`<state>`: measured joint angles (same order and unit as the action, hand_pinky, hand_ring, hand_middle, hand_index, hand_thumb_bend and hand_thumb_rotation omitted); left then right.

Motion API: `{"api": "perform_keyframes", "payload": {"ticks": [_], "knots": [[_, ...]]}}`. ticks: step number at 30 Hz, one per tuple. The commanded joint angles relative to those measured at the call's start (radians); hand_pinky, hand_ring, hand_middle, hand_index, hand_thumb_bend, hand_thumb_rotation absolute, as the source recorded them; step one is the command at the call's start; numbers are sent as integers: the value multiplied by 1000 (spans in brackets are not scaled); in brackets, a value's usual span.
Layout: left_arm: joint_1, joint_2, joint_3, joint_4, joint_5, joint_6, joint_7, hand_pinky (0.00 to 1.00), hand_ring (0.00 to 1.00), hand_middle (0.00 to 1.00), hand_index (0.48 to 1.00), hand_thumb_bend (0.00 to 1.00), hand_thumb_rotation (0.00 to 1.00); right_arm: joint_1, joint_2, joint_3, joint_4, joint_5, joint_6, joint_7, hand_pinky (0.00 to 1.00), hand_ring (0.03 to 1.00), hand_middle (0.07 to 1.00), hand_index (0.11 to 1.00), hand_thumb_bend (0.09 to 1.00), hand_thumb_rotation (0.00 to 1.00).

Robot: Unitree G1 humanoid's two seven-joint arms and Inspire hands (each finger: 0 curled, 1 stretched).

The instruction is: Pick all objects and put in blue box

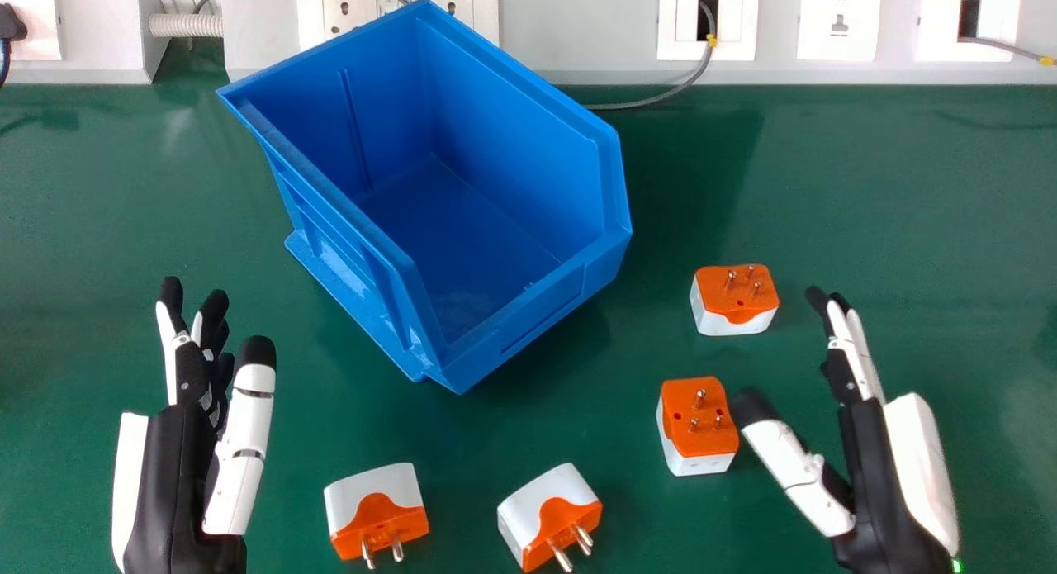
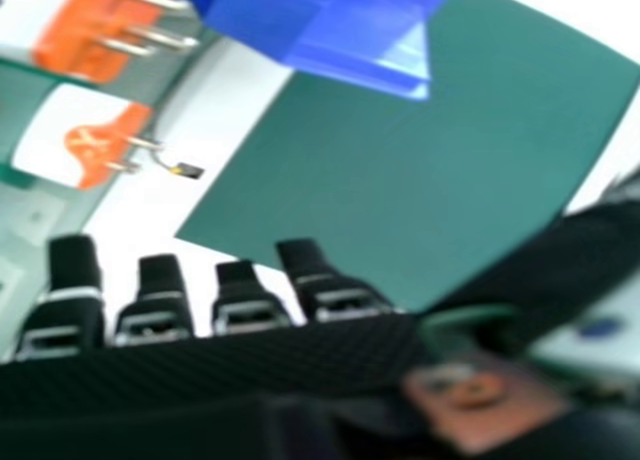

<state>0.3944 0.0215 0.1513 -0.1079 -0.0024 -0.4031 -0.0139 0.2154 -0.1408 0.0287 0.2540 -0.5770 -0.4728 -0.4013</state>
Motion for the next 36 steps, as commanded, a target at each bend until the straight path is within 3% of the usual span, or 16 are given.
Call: {"api": "perform_keyframes", "payload": {"ticks": [1, 9, 14, 17, 19, 21, 25, 31, 34, 36], "knots": [[14, 8, 2, -30, -9, -13, -5, 1000, 1000, 991, 989, 363, 824, -1, -14, 13, -6, -43, 24, -47, 816, 938, 966, 924, 527, 819], [31, 9, 4, -41, 0, -15, -4, 1000, 1000, 990, 988, 392, 857, -2, -31, 64, 5, -126, 104, -122, 821, 918, 951, 916, 571, 838], [39, 10, 3, -49, -11, -10, -12, 1000, 1000, 993, 989, 387, 837, -4, -43, 104, 8, -180, 182, -148, 844, 929, 959, 932, 594, 898], [36, 12, 6, -46, -6, -15, -10, 1000, 1000, 989, 984, 394, 844, -18, -49, 126, 31, -200, 203, -178, 827, 920, 949, 921, 612, 892], [33, 14, 7, -42, -10, -18, -13, 1000, 1000, 989, 984, 415, 844, -33, -54, 142, 55, -212, 212, -205, 805, 906, 936, 910, 618, 879], [32, 17, 8, -42, -7, -18, -13, 1000, 1000, 988, 985, 404, 840, -49, -58, 156, 81, -221, 218, -228, 783, 889, 922, 895, 625, 865], [32, 20, 9, -43, -20, -17, -19, 1000, 1000, 992, 989, 378, 820, -76, -65, 184, 118, -230, 246, -237, 781, 881, 917, 890, 628, 852], [40, 15, 9, -57, -17, -7, -15, 1000, 1000, 991, 989, 375, 816, -109, -78, 232, 141, -274, 329, -256, 763, 869, 905, 881, 618, 873], [41, 13, 7, -60, -8, -12, -11, 1000, 1000, 992, 990, 394, 826, -118, -85, 251, 123, -292, 390, -236, 754, 858, 895, 873, 616, 867], [41, 10, 5, -59, -14, -15, -13, 1000, 1000, 989, 988, 386, 824, -122, -89, 260, 110, -298, 424, -218, 758, 860, 898, 878, 613, 868]]}}
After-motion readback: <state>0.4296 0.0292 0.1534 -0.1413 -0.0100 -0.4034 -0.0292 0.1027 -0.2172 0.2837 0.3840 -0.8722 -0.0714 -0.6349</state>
